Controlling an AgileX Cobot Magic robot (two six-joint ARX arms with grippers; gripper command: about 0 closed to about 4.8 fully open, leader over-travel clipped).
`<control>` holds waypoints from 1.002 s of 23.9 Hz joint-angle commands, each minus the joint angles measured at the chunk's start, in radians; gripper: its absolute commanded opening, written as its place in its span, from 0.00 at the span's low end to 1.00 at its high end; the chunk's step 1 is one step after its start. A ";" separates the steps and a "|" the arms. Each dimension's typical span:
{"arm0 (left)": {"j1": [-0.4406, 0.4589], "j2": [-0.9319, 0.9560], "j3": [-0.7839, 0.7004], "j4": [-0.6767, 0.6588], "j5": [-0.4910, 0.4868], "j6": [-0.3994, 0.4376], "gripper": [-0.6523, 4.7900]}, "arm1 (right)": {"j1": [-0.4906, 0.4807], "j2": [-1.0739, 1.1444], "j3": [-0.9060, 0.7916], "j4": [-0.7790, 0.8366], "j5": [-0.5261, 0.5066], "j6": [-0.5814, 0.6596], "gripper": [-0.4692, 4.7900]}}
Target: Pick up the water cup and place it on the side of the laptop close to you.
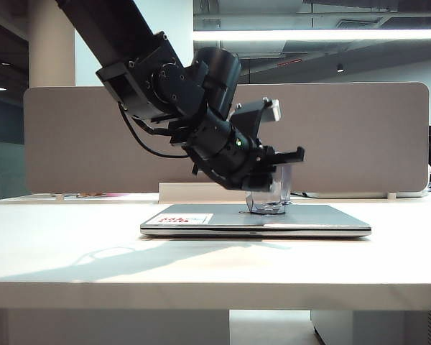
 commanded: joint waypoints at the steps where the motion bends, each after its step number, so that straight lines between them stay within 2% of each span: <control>1: -0.002 -0.005 0.003 0.054 -0.002 -0.067 0.11 | 0.000 -0.001 -0.003 0.010 -0.002 0.002 0.08; 11: -0.019 -0.004 0.006 0.097 0.045 -0.066 0.11 | 0.000 -0.001 -0.003 0.010 -0.002 0.002 0.08; 20: -0.039 0.009 0.008 0.137 0.043 -0.066 0.11 | 0.000 -0.001 -0.003 0.010 -0.006 0.002 0.08; 24: -0.039 0.010 0.008 0.107 0.043 -0.063 0.11 | 0.000 -0.001 -0.003 0.007 -0.010 0.002 0.08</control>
